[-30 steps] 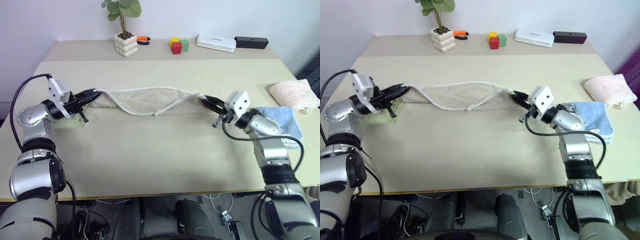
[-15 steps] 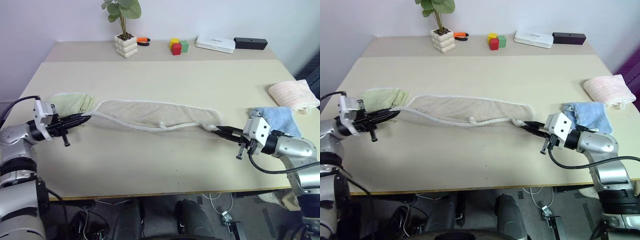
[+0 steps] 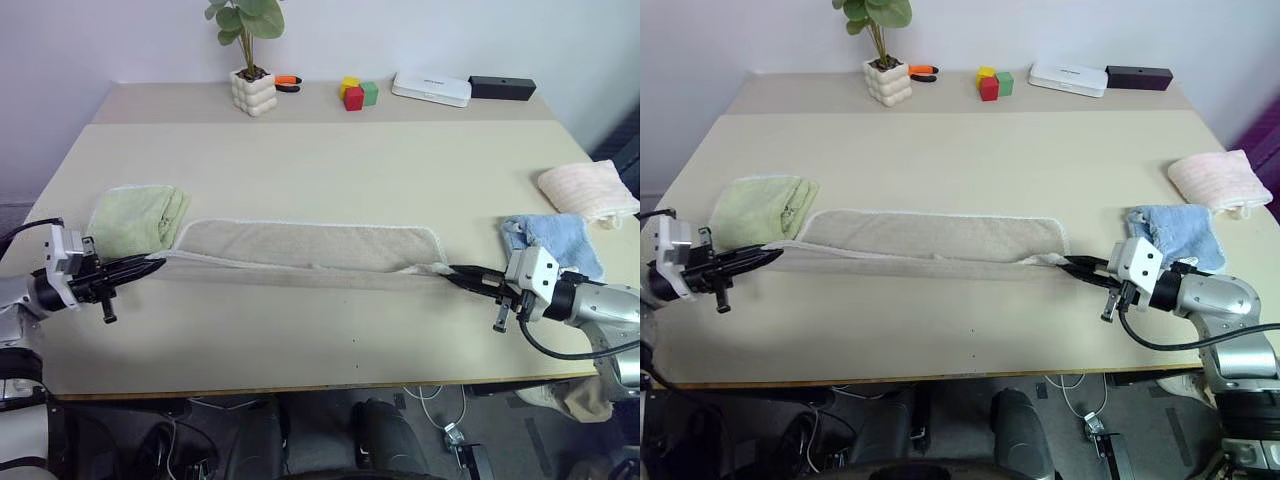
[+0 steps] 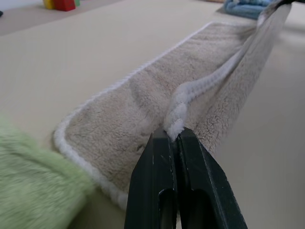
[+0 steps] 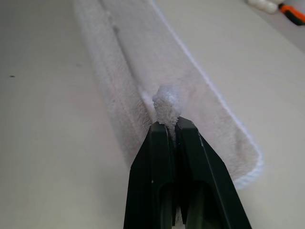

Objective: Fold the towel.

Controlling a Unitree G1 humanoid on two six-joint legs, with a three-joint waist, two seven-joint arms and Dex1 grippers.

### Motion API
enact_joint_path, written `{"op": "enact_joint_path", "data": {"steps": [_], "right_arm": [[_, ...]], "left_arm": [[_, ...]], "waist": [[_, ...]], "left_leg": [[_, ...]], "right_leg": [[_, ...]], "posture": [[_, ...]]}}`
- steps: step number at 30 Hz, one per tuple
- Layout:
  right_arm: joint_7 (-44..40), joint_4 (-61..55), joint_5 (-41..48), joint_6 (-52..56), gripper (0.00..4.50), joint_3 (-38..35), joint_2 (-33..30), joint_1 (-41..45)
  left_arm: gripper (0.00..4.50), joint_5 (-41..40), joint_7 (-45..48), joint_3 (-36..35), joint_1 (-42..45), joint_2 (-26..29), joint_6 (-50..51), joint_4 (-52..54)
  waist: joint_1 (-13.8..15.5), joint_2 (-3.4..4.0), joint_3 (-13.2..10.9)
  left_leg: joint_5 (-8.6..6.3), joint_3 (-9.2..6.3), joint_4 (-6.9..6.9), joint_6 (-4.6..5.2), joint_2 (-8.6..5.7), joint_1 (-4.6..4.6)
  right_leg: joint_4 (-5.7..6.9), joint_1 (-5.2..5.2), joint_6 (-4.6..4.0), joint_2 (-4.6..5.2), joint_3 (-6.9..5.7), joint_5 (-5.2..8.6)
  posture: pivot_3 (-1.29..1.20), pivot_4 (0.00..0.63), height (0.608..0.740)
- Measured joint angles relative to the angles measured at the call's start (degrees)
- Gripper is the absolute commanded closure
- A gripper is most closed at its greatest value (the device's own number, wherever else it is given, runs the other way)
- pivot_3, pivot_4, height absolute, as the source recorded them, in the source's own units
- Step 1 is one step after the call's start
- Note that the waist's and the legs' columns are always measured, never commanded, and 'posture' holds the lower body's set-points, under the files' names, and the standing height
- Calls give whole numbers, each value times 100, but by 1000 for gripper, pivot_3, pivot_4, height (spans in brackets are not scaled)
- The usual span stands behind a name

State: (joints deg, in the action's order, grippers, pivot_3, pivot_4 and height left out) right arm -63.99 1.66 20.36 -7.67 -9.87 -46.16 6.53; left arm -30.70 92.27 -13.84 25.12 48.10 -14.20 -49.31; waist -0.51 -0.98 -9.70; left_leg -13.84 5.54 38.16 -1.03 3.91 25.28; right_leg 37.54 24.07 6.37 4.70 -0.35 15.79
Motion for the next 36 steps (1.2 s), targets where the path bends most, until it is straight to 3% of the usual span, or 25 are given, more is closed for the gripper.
{"op": "enact_joint_path", "data": {"steps": [5, 17, 22, 36], "right_arm": [[110, 314, -5, -33, 4450, 2, 17, 478], [748, 1490, -660, -714, 4450, 229, 598, 1521], [894, 1893, -891, -839, 4450, 344, 716, 1836], [1202, 2239, -1234, -921, 4450, 656, 924, 1946]], "left_arm": [[4500, 13, -47, -95, 402, -182, 234, -14], [4500, 574, -1148, -229, 1355, -899, -488, -972], [4500, 818, -1451, -237, 1578, -913, -769, -1375], [4500, 1395, -1888, -144, 1608, -1062, -967, -1736]], "waist": [[5, -2, 1], [-8, -2, 1], [-11, -2, 1], [-7, -2, 1]], "left_leg": [[0, -1, 2, 0, 0, 1], [1, 1, 5, -1, -1, 1], [1, 1, 6, -2, -1, 1], [1, 3, 5, -1, -2, 1]], "right_leg": [[1, 0, 0, 0, 0, 0], [2, -1, 1, -1, 0, -1], [2, -1, 1, -1, 0, -1], [2, -1, 1, -1, 0, -1]], "posture": [[0, 150, 735], [0, 150, 735], [0, 150, 735], [0, 150, 735]]}}
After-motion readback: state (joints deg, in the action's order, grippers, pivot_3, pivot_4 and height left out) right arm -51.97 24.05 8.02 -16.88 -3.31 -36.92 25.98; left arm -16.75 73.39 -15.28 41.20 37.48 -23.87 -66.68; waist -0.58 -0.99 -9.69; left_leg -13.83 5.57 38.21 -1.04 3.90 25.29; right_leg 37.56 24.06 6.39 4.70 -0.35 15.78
